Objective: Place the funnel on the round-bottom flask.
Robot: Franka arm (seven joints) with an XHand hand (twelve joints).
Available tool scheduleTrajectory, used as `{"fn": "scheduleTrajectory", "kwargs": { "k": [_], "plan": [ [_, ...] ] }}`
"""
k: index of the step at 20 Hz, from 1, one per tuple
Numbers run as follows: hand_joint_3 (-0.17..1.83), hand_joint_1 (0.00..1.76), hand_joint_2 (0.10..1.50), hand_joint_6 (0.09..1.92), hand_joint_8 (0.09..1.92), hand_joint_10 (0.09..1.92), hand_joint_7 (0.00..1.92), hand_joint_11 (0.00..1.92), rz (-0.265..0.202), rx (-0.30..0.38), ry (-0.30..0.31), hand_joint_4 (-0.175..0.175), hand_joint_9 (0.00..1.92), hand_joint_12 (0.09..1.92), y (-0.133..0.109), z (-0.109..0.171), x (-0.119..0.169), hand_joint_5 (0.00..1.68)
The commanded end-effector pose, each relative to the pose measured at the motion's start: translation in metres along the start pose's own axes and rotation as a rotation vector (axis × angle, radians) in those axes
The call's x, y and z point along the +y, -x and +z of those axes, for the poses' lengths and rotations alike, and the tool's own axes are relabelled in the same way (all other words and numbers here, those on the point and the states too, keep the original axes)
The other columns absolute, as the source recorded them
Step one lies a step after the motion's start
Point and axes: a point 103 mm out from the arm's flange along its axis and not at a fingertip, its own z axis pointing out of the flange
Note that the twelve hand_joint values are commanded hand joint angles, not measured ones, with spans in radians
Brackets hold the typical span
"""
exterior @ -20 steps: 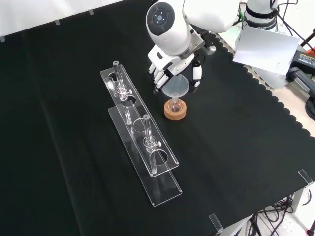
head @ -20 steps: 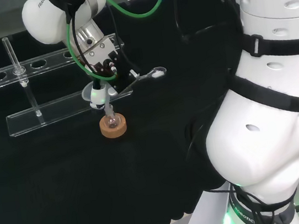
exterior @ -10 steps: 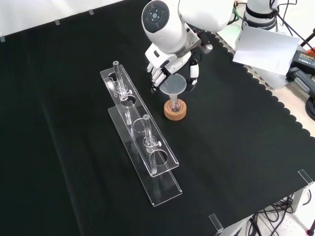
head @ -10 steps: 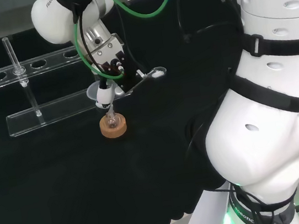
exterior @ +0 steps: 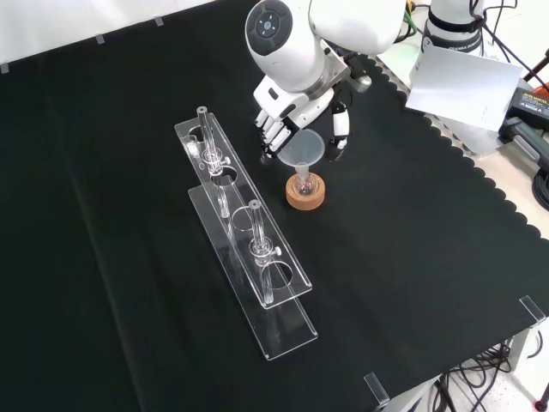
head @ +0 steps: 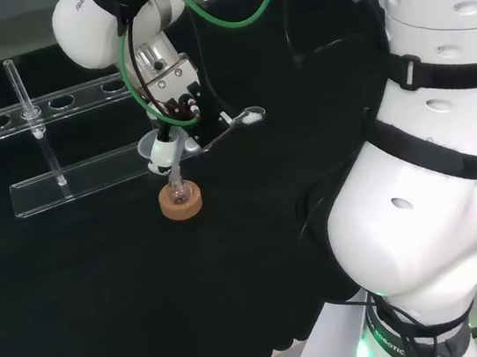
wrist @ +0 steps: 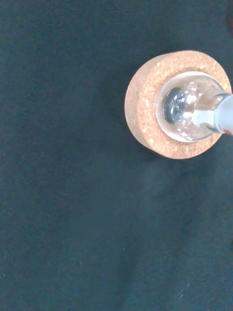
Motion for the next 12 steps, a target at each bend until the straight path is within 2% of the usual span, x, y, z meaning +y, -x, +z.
{"fn": "scheduleTrajectory", "kwargs": {
  "k": [1, 4, 12],
  "plan": [
    [0.40, 0.49, 0.60, 0.09, 0.71, 0.68, 0.14, 0.35, -0.032, 0.029, 0.005, -0.035, 0.49, 1.40, 0.0001, 0.0023, -0.0033, 0.32],
    [0.33, 0.44, 0.60, 0.09, 0.70, 0.69, 0.13, 0.31, -0.047, 0.066, 0.023, -0.031, 0.45, 1.43, 0.0022, 0.0045, -0.0053, 0.32],
    [0.22, 0.39, 0.62, 0.09, 0.68, 0.71, 0.07, 0.24, -0.039, 0.058, 0.028, -0.026, 0.35, 1.47, 0.0072, 0.0042, -0.0110, 0.30]
  ]
}}
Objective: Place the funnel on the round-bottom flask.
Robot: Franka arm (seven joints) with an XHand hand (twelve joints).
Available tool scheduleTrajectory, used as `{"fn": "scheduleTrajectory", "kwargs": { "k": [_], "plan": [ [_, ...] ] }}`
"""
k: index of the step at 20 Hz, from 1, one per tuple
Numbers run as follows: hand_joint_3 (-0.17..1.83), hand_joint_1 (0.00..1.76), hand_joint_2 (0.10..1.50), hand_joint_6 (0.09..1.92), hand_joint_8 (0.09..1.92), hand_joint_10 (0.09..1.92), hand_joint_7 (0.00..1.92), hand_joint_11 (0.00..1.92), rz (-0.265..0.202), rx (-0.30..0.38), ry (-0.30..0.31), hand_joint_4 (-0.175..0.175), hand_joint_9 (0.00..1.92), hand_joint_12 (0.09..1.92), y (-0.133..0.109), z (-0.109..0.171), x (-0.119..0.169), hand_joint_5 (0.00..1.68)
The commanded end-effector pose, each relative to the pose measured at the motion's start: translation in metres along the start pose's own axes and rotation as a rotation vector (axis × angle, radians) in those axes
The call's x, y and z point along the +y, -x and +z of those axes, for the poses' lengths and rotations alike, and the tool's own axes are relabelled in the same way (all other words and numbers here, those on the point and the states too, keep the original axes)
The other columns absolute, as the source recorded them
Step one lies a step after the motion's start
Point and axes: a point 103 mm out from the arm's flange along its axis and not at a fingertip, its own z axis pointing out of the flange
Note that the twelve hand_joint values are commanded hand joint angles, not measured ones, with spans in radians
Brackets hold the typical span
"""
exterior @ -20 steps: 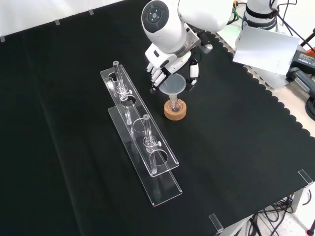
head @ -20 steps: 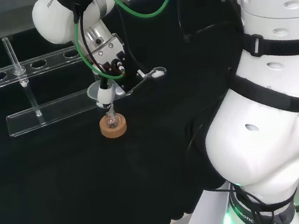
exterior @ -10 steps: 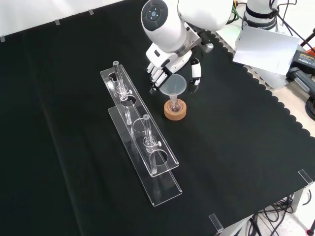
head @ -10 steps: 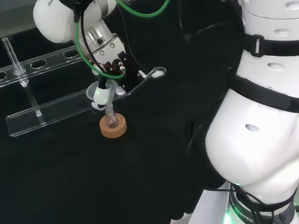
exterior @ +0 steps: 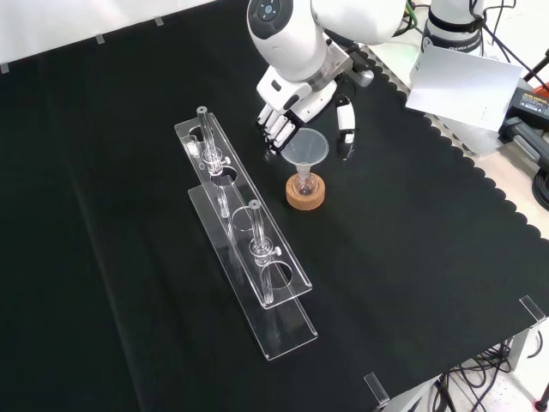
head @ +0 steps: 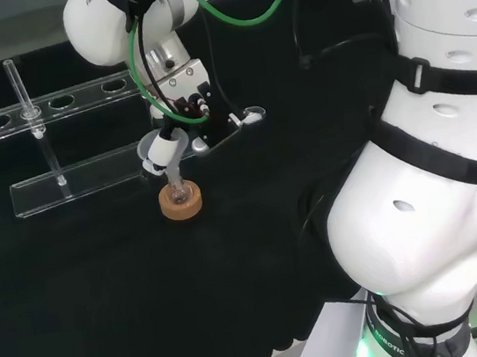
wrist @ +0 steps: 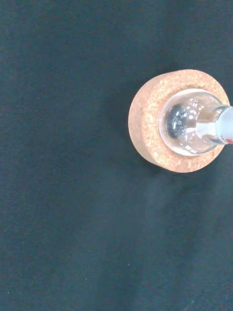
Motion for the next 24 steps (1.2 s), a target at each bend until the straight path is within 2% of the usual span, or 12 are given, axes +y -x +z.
{"fn": "scheduleTrajectory", "kwargs": {
  "k": [1, 3, 7, 12, 18, 24],
  "plan": [
    [0.21, 0.39, 0.62, 0.09, 0.67, 0.72, 0.04, 0.23, 0.010, 0.002, 0.017, -0.025, 0.31, 1.48, 0.002, -0.001, -0.004, 0.28],
    [0.17, 0.39, 0.64, 0.09, 0.58, 0.74, 0.01, 0.20, 0.014, 0.010, 0.039, -0.025, 0.23, 1.50, 0.003, -0.003, -0.006, 0.24],
    [0.12, 0.38, 0.66, 0.09, 0.30, 0.79, 0.00, 0.12, 0.022, 0.022, 0.098, -0.022, 0.08, 1.52, 0.006, -0.007, -0.011, 0.15],
    [0.10, 0.38, 0.67, 0.09, 0.18, 0.82, 0.00, 0.07, 0.027, 0.034, 0.148, -0.022, 0.01, 1.53, 0.017, -0.011, -0.017, 0.10],
    [0.07, 0.38, 0.70, 0.09, 0.48, 0.80, 0.00, 0.08, 0.052, 0.061, 0.153, -0.033, 0.13, 1.53, 0.037, -0.017, -0.022, 0.17],
    [0.06, 0.39, 0.73, 0.09, 0.61, 0.78, 0.00, 0.11, 0.072, 0.083, 0.144, -0.036, 0.22, 1.52, 0.068, -0.017, -0.029, 0.21]
  ]
}}
